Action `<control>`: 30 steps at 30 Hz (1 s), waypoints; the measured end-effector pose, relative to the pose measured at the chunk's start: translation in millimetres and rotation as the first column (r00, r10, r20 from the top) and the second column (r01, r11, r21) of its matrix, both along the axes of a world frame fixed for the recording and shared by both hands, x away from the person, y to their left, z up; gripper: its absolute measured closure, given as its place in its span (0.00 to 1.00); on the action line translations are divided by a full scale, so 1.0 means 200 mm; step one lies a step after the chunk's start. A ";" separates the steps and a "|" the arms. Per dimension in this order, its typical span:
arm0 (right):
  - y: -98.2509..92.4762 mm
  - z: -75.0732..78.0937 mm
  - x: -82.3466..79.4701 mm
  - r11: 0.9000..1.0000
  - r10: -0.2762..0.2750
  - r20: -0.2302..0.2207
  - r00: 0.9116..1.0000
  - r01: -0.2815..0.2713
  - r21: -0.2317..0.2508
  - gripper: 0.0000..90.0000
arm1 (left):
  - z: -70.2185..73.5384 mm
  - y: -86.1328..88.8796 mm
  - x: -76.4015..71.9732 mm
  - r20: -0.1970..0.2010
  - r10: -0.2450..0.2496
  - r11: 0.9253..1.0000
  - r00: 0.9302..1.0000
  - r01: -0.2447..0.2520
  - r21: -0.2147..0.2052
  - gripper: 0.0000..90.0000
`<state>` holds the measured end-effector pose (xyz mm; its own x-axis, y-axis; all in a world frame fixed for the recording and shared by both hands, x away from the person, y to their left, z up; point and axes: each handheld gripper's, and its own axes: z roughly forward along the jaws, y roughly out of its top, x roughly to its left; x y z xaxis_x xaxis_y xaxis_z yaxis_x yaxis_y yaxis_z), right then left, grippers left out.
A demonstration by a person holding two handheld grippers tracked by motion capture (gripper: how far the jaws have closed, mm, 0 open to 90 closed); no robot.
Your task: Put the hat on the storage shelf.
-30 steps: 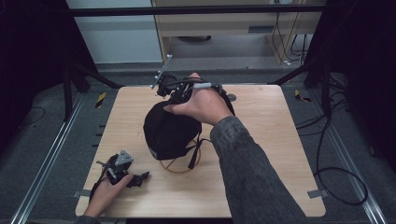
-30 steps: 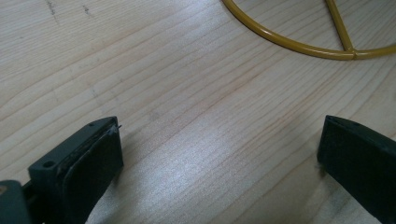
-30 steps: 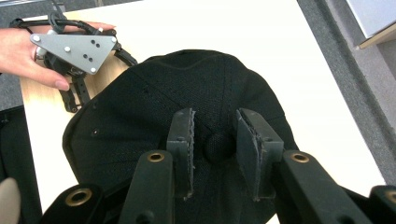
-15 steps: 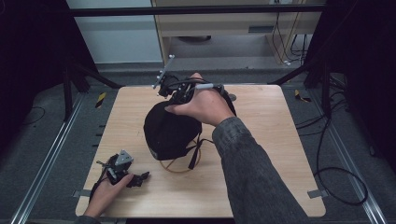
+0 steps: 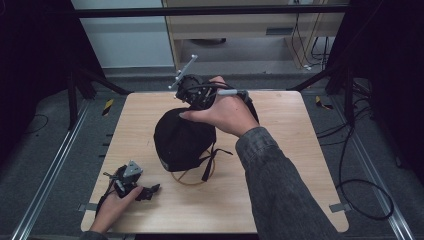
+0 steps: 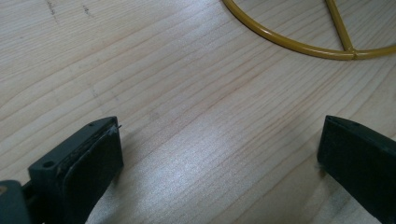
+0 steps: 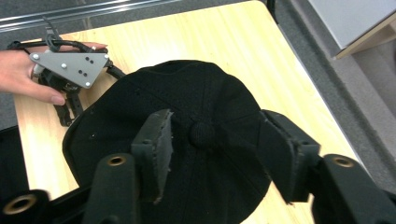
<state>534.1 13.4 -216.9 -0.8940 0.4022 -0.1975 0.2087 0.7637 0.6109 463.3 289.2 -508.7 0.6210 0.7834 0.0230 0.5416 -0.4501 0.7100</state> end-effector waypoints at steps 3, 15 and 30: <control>-0.01 0.00 -0.01 1.000 -0.008 0.009 1.000 0.008 0.015 0.43 | 0.00 0.00 0.00 0.000 0.000 1.000 1.000 0.000 0.000 0.00; -0.09 0.02 -0.05 0.997 -0.036 0.025 0.999 0.034 0.070 0.30 | 0.00 0.00 0.00 0.000 0.000 1.000 1.000 0.000 0.000 0.00; -0.20 0.03 -0.10 0.992 -0.072 0.042 0.997 0.067 0.109 0.22 | 0.00 0.00 0.00 0.000 0.000 1.000 1.000 0.000 0.000 0.00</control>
<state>515.0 -26.4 -211.2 -0.8543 0.4841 -0.1896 0.2291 0.6778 0.6986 463.3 289.3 -508.7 0.6212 0.7833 0.0233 0.5413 -0.4504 0.7100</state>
